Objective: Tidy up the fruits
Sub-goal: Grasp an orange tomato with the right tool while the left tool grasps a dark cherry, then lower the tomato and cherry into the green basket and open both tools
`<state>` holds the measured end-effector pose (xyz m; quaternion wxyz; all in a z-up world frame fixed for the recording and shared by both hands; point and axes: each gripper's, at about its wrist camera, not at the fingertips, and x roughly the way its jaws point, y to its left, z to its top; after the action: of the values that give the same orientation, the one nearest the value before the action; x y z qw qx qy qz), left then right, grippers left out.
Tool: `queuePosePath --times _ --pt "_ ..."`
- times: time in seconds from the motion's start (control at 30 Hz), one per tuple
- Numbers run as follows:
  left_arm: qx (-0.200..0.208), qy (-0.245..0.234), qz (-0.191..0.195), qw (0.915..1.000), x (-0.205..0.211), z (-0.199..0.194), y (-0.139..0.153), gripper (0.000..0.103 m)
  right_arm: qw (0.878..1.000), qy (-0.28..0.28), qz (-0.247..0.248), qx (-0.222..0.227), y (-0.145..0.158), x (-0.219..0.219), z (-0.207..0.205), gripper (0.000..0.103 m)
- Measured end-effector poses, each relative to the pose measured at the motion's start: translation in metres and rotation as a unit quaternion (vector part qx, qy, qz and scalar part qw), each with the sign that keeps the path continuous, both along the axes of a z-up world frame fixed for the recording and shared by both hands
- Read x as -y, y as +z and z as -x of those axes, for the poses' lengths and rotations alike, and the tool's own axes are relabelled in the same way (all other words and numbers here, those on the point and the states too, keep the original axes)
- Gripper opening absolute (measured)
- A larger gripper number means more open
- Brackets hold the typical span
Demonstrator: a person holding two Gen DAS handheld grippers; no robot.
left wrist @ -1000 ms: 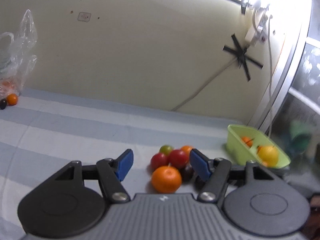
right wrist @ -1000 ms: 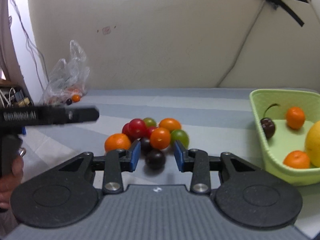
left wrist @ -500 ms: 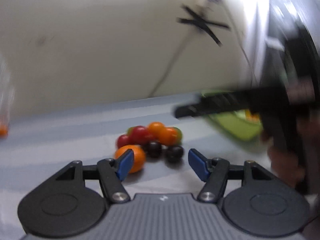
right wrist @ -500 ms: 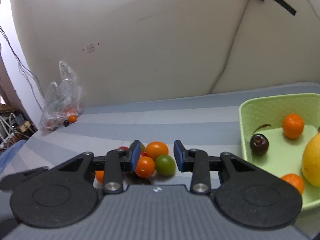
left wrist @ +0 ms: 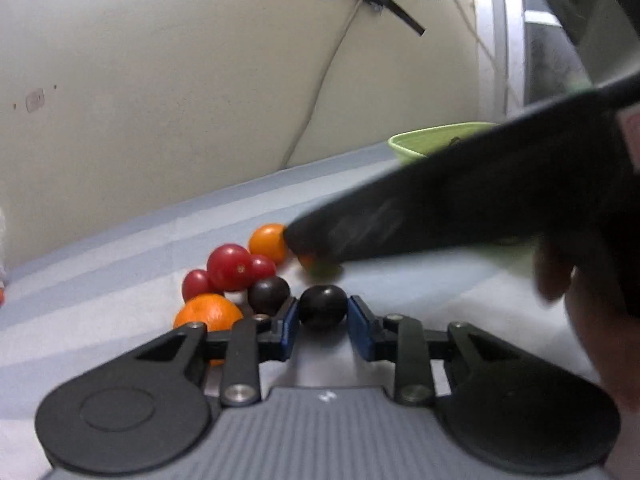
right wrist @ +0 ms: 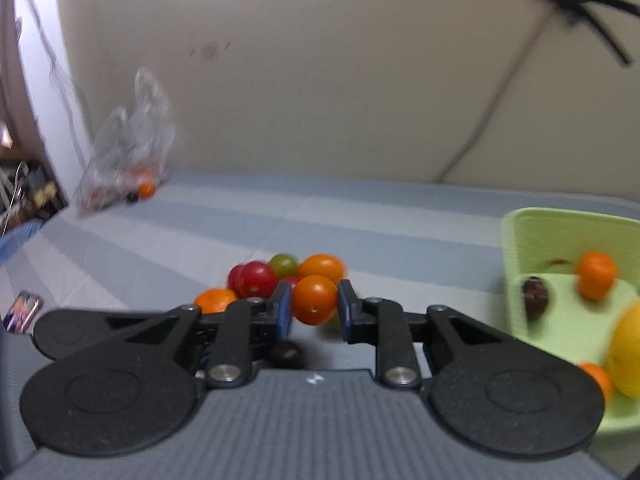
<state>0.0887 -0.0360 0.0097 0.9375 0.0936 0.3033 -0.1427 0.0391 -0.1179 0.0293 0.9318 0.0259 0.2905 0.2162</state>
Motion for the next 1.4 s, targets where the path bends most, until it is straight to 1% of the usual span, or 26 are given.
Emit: queuePosePath --times 0.1,0.13,0.23,0.33,0.43,0.5,0.57,0.63,0.67,0.73,0.83,0.9,0.93,1.0,1.03,1.1,1.17,1.27,1.37,1.4 --pt "0.003 -0.021 0.015 0.9997 -0.009 0.022 0.002 0.027 1.0 -0.02 -0.018 0.009 -0.001 0.025 0.023 0.027" --pt "0.003 -0.029 0.016 0.9995 -0.012 0.03 0.003 0.027 1.0 -0.024 -0.02 0.006 -0.003 0.033 0.03 0.027" --pt "-0.002 -0.054 0.034 0.9979 -0.022 0.056 0.005 0.027 0.999 -0.019 -0.032 -0.017 -0.016 0.052 0.053 0.027" --pt "-0.009 -0.07 0.05 0.9963 -0.031 0.079 0.006 0.027 0.999 -0.009 -0.034 -0.029 -0.025 0.055 0.074 0.027" --pt "-0.01 -0.073 0.057 0.9956 -0.03 0.089 0.004 0.028 1.0 -0.012 -0.017 -0.013 -0.025 0.05 0.089 0.028" --pt "-0.009 -0.073 0.053 0.9959 -0.027 0.096 0.003 0.029 1.0 -0.011 -0.003 -0.003 -0.025 0.047 0.095 0.029" --pt "-0.009 -0.069 0.039 0.9968 -0.023 0.09 0.0 0.029 1.0 -0.01 0.007 0.001 -0.026 0.042 0.095 0.029" --pt "-0.007 -0.068 0.033 0.9971 -0.021 0.088 -0.002 0.032 1.0 -0.01 0.013 0.005 -0.027 0.039 0.094 0.029" --pt "-0.005 -0.067 0.03 0.9973 -0.019 0.087 -0.002 0.036 1.0 -0.01 0.016 0.004 -0.028 0.038 0.093 0.03" --pt "-0.004 -0.06 0.023 0.9979 -0.015 0.087 -0.002 0.04 1.0 -0.008 0.023 -0.002 -0.032 0.036 0.091 0.032" --pt "-0.001 -0.051 0.012 0.9986 -0.011 0.093 -0.003 0.047 0.999 -0.006 0.031 0.001 -0.033 0.033 0.091 0.032" --pt "0.001 -0.045 0.007 0.999 -0.011 0.096 -0.004 0.048 0.999 -0.005 0.035 0.002 -0.034 0.032 0.091 0.032" --pt "0.0 -0.043 0.007 0.999 -0.011 0.095 -0.004 0.048 0.999 -0.003 0.036 0.004 -0.034 0.031 0.091 0.032" --pt "-0.004 -0.048 0.014 0.9988 -0.011 0.095 -0.005 0.039 0.999 0.001 0.036 0.006 -0.034 0.03 0.091 0.031" --pt "-0.002 -0.054 0.017 0.9984 -0.01 0.095 -0.005 0.03 0.999 0.0 0.036 0.009 -0.034 0.03 0.092 0.028" --pt "0.006 -0.058 0.008 0.9982 -0.005 0.096 -0.006 0.028 0.999 -0.002 0.031 0.018 -0.033 0.031 0.096 0.028" --pt "0.008 -0.06 0.0 0.9982 -0.001 0.096 -0.005 0.028 0.999 -0.012 0.023 0.036 -0.03 0.035 0.102 0.028" --pt "0.001 -0.066 0.028 0.9974 0.0 0.085 0.003 0.028 0.996 -0.041 0.021 0.075 -0.025 0.047 0.109 0.028" --pt "0.009 -0.065 0.058 0.9962 0.006 0.064 0.021 0.028 0.989 -0.09 0.021 0.111 -0.017 0.064 0.108 0.028" --pt "0.011 -0.067 0.076 0.9948 0.01 0.054 0.029 0.028 0.987 -0.109 0.017 0.12 -0.014 0.072 0.107 0.028"
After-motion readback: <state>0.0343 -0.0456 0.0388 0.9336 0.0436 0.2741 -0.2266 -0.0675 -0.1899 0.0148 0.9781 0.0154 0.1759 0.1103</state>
